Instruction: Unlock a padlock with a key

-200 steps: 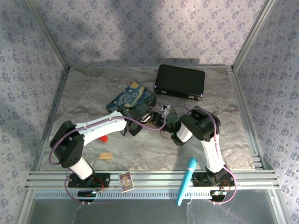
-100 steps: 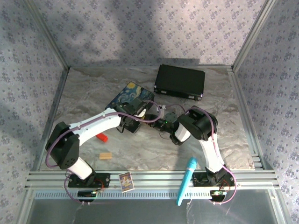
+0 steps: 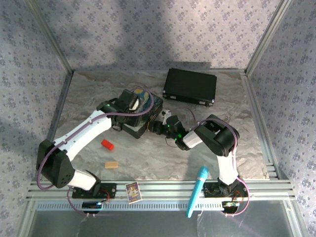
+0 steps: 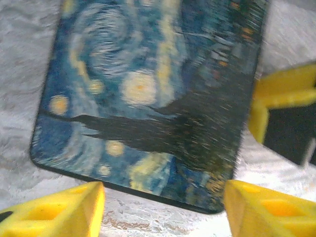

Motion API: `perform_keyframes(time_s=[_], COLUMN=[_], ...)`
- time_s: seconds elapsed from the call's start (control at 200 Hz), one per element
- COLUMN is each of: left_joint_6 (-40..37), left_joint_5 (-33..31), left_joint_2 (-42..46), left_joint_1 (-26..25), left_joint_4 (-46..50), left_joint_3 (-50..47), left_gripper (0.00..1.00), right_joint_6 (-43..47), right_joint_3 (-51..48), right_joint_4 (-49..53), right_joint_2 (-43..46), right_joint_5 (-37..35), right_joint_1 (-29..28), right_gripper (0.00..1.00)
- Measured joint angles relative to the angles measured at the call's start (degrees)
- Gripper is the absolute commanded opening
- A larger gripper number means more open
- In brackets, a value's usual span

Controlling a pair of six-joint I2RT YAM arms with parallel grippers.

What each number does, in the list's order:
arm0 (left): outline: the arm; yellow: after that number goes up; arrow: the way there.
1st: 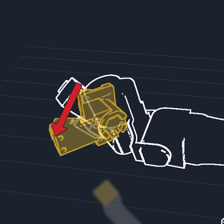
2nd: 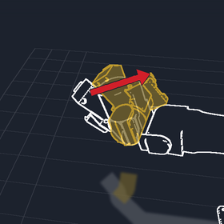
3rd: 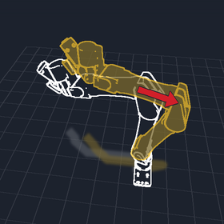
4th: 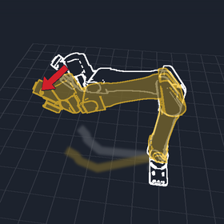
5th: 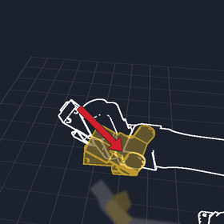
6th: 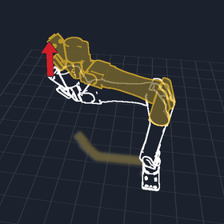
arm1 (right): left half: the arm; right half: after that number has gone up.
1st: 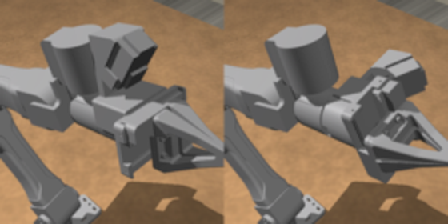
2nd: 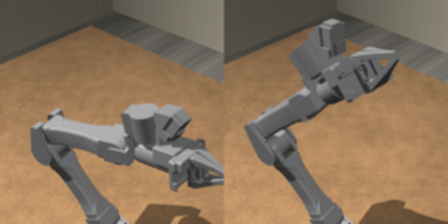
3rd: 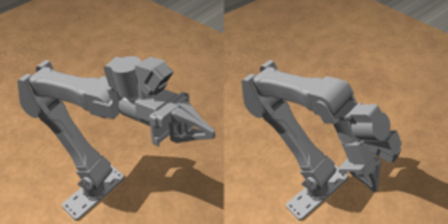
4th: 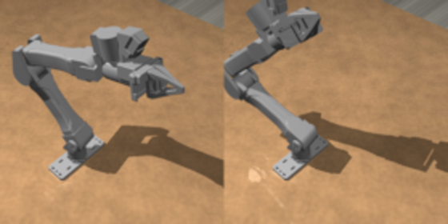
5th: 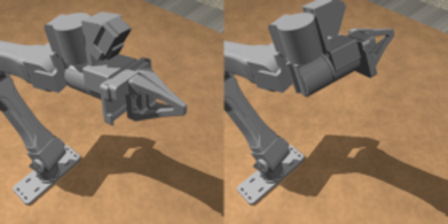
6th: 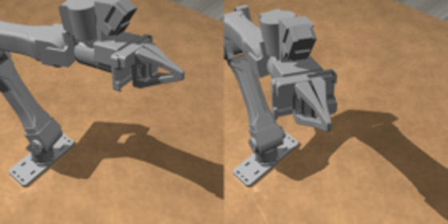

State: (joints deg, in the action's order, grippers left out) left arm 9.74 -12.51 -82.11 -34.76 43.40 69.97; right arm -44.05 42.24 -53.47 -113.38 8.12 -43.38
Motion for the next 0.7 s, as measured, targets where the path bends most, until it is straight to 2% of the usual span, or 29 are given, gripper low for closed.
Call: perform_keyframes(time_s=[0.065, 0.195, 0.28, 0.405, 0.48, 0.595, 0.7], left_joint_6=[0.85, 2.05, 1.86, 0.46, -0.94, -3.04, -5.57], left_joint_5=[-0.04, 1.49, 1.60, 2.12, 2.60, 2.29, -0.33], left_joint_2=[-1.22, -4.81, -9.29, -19.43, -23.89, -27.02, -26.64], left_joint_1=[2.84, 8.90, 10.95, 10.71, 10.12, 8.52, 6.58], left_joint_4=[0.13, -3.67, -4.85, -6.27, -7.96, -9.03, -12.11], left_joint_3=[1.92, 4.46, 7.34, 15.17, 16.70, 16.65, 15.02], left_gripper=[0.82, 0.83, 0.84, 0.85, 0.83, 0.78, 0.74], right_joint_6=[2.08, 5.01, 6.34, 8.70, 8.90, 6.45, 3.04], right_joint_3=[0.92, 2.95, 4.31, 5.62, 6.27, 6.86, 5.64], right_joint_4=[3.19, 9.09, 12.61, 16.24, 18.25, 20.17, 18.84], right_joint_2=[0.70, 1.40, 1.57, 1.64, 1.64, 1.75, 2.12], right_joint_5=[-0.90, -3.23, -5.84, -10.01, -12.76, -16.31, -15.89], right_joint_1=[-0.57, -1.55, -2.60, -4.11, -4.81, -5.38, -4.50], right_gripper=[0.55, 0.53, 0.50, 0.43, 0.39, 0.36, 0.33])
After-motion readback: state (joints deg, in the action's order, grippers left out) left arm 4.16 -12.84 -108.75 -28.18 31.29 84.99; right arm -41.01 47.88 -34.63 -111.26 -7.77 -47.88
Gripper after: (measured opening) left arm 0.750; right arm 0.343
